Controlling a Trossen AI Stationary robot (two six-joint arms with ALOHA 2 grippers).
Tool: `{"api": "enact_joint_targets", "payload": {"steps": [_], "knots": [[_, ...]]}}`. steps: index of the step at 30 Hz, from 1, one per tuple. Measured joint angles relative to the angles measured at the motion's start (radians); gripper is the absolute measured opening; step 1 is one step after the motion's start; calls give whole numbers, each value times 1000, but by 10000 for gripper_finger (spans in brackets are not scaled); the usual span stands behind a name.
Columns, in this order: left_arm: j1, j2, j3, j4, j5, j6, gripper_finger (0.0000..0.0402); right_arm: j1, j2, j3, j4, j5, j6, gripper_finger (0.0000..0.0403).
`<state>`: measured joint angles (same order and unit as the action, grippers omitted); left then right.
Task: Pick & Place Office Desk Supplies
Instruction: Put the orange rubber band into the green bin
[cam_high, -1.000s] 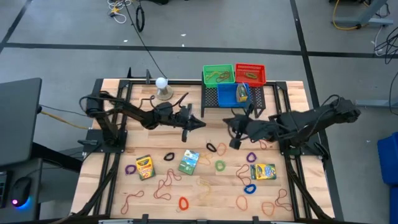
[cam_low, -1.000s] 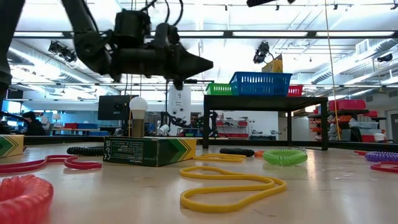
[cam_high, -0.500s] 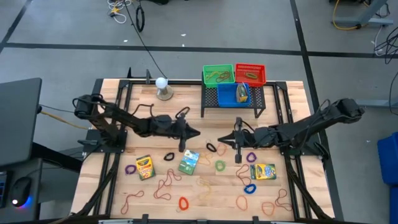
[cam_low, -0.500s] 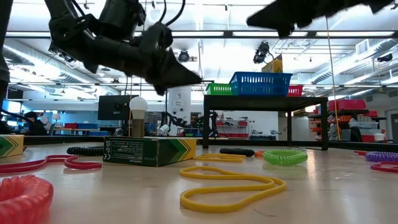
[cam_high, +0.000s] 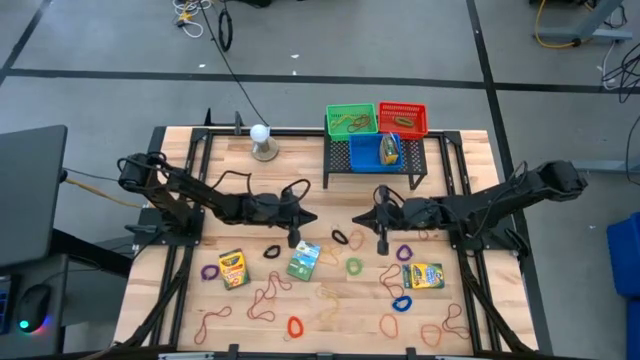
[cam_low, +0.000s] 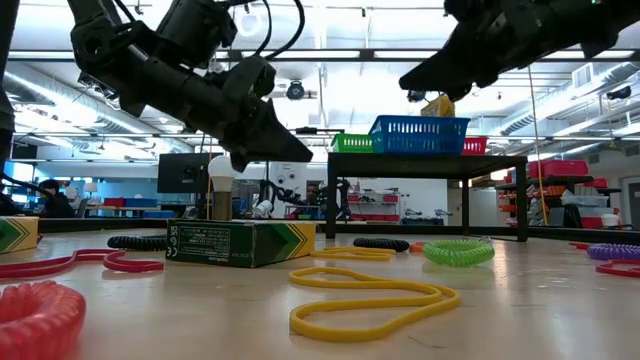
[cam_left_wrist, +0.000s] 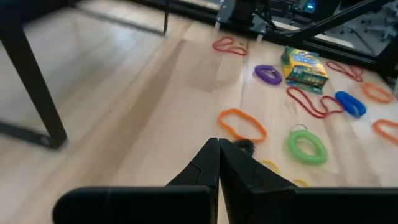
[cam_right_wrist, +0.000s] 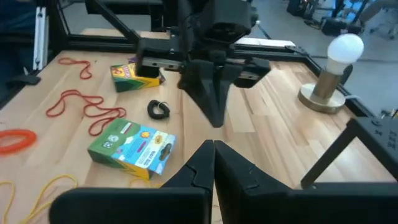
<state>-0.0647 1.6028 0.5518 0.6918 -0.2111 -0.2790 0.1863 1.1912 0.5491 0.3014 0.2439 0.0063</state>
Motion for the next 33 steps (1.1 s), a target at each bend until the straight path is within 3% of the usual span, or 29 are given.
{"api": "enact_joint_targets", "payload": {"steps": [8,14,17,21,27,33], "knots": [[-22,-26,18,-50,-97,-152,8,-16,0,0,2,-16,41,10],[-81,-57,114,-329,-217,-251,7,14,0,0,-2,-3,92,4],[-99,-58,191,-498,-213,-351,7,38,0,0,-11,42,92,5],[-148,-58,285,-663,-203,-340,7,68,0,0,-20,115,100,7],[-219,-59,366,-835,-173,-370,7,91,0,0,-104,301,318,4],[-251,-59,364,-960,-126,-426,7,95,7,1,-192,307,372,4]]}}
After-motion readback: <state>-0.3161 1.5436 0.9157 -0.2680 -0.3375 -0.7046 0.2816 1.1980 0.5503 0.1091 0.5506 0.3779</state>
